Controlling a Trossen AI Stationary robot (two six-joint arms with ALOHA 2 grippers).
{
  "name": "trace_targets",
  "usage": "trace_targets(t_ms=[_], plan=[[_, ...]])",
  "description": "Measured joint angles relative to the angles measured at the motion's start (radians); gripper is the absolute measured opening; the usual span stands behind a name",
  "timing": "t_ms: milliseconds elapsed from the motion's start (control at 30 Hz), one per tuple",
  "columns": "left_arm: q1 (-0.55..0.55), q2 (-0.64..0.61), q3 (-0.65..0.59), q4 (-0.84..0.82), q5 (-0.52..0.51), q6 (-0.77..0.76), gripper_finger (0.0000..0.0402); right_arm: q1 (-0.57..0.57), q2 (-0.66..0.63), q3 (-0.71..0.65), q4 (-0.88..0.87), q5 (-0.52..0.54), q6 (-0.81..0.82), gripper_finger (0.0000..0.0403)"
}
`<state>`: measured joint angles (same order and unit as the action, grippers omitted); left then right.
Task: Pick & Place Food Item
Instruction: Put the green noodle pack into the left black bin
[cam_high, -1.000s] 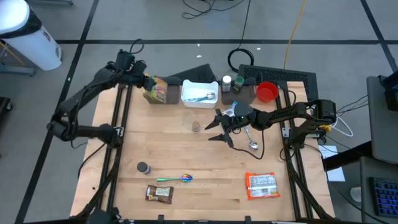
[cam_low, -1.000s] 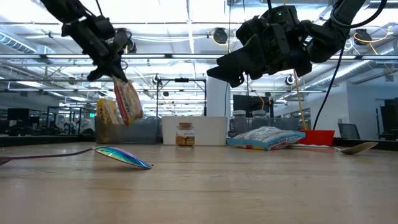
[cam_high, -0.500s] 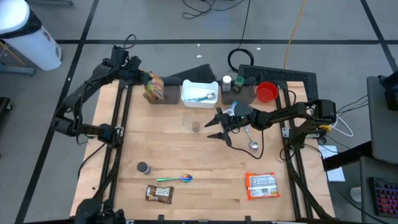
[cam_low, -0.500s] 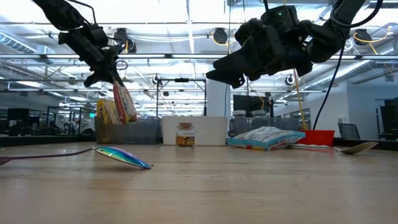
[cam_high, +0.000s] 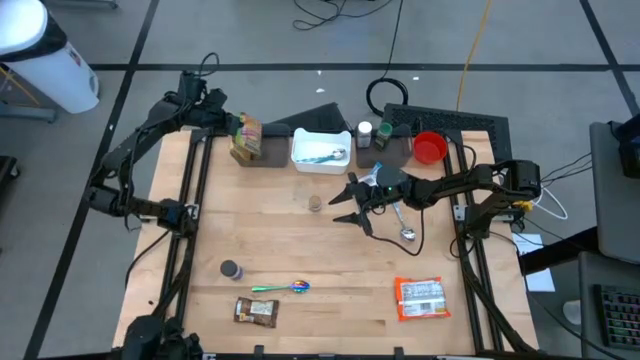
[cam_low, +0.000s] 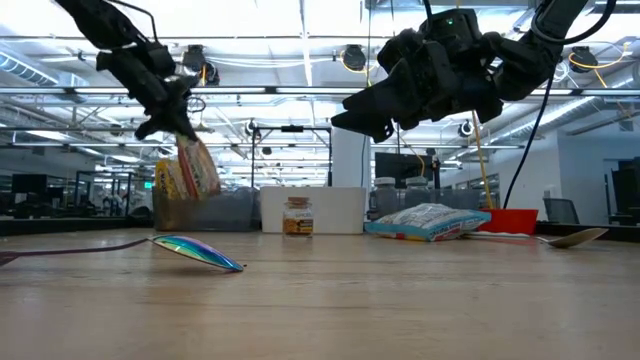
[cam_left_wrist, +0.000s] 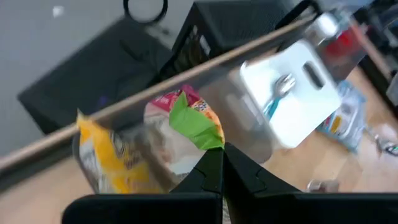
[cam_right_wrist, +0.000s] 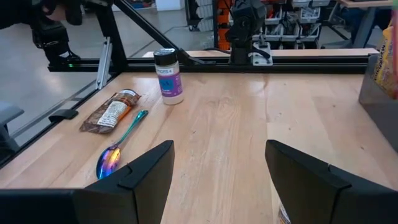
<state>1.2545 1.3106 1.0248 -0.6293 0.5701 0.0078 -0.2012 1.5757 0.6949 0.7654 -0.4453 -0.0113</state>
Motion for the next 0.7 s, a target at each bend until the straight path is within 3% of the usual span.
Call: trace_targets(t_ms=[267,467,700], plan=[[0.000,0.086,0.000,-0.023,-0.007,0.010,0.0000,0.000,0.000,0.000,-0.005,0.000,0.000,0.0249],[0.000,0.105,0.000,-0.028,-0.114,0.016,0.0000,0.000,0.000,0.000,-0.010,0.000,0.000,0.0249],[0.000,0.127,0.000,-0.028,-0.117,0.015,0.0000,0.000,0.000,0.000,-0.010,0.000,0.000,0.0249]])
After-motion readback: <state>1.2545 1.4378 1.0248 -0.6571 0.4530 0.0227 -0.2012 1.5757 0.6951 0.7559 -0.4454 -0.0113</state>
